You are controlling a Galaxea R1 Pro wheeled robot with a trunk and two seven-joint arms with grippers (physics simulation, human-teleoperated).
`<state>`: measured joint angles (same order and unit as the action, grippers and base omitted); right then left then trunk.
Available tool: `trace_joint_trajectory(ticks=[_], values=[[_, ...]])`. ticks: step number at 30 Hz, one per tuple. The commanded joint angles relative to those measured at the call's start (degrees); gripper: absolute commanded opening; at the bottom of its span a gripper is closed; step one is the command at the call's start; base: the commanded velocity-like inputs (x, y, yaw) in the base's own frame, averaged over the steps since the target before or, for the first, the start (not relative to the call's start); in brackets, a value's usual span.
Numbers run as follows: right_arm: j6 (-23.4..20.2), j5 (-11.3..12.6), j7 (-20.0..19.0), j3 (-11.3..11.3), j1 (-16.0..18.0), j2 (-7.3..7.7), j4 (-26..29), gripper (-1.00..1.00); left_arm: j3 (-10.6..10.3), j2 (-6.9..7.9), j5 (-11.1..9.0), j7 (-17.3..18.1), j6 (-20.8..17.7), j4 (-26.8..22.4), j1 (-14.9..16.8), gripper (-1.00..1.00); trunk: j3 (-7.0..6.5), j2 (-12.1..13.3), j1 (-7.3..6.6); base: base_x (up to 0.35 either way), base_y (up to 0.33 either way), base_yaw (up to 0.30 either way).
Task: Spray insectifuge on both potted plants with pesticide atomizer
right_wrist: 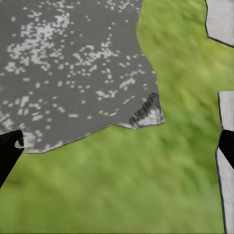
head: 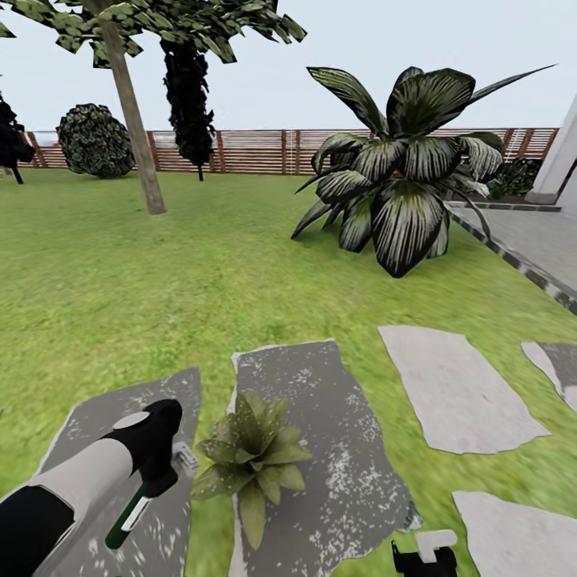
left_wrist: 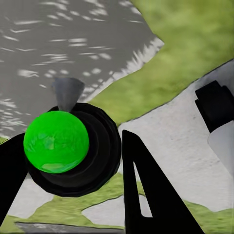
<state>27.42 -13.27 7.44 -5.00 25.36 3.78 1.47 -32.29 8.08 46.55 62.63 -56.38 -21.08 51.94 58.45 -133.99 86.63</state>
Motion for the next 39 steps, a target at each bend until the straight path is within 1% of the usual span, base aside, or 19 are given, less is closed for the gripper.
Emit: trace_joint_trajectory(ticks=[1,6,9,15,17,19,22,27,30,32,35,39], values=[[0.18,-0.62,0.19,-0.45,0.04,0.00,-0.06,1.00,-0.13,0.10,0.48,0.56,-0.31,0.05,0.01,-1.00,0.05,-0.02,-0.01,0.012,0.000,0.229],[0.18,-0.62,0.20,-0.45,0.04,0.00,-0.06,1.00,-0.14,-0.30,0.46,0.56,-0.31,-0.12,0.01,-1.00,0.05,-0.02,-0.01,0.000,-0.002,0.266],[0.18,-0.62,0.20,-0.45,0.04,0.00,-0.06,1.00,-0.12,-0.52,0.47,0.56,-0.31,-0.37,0.01,-1.00,0.05,-0.02,-0.01,-0.149,-0.115,0.232],[0.18,-0.62,0.20,-0.45,0.04,0.00,-0.03,1.00,-0.05,-0.61,0.45,0.38,-0.31,-0.46,0.01,-1.00,0.05,-0.02,-0.01,-0.253,-0.198,0.033],[0.18,-0.62,0.19,-0.45,0.04,0.00,-0.05,1.00,0.56,-0.61,0.47,0.32,-0.31,-0.48,0.01,-1.00,0.05,-0.02,-0.01,-0.227,-0.198,0.001],[0.18,-0.62,0.20,-0.45,0.04,0.00,-0.05,1.00,2.22,-0.61,0.47,0.29,-0.31,-0.53,0.01,-1.00,0.05,-0.02,-0.01,-0.066,-0.169,0.000],[0.18,-0.69,0.20,-0.45,0.04,0.01,-0.06,1.00,3.32,-0.61,0.49,0.16,-0.31,-0.54,0.01,-1.00,0.05,-0.02,-0.01,0.110,-0.153,0.000],[0.18,-0.79,0.25,-0.45,0.04,0.16,-0.06,1.00,3.39,-0.11,0.56,-0.13,-0.31,-0.54,0.01,-1.00,0.05,-0.02,-0.01,0.035,-0.033,0.000],[0.18,-0.80,0.29,-0.45,0.04,0.17,-0.06,1.00,3.28,-0.39,0.56,-0.21,-0.40,-0.62,0.07,-1.00,0.05,-0.02,-0.01,0.001,-0.001,0.000],[0.20,-0.79,0.24,-0.45,0.04,0.15,-0.06,1.00,3.18,-0.60,0.67,-0.27,-0.63,-2.26,0.44,-1.00,0.05,-0.02,-0.01,0.000,0.000,0.000],[0.20,-0.79,0.21,-0.45,0.04,0.12,-0.06,1.00,3.17,-0.35,0.92,-0.24,-0.80,-5.02,0.64,-1.00,0.05,-0.02,-0.01,0.000,0.000,0.000],[0.18,-0.79,0.21,-0.45,0.04,0.09,-0.06,1.00,3.26,0.68,1.08,-0.30,-0.84,-5.46,0.64,-1.00,0.05,-0.02,-0.01,0.000,0.000,0.000]])
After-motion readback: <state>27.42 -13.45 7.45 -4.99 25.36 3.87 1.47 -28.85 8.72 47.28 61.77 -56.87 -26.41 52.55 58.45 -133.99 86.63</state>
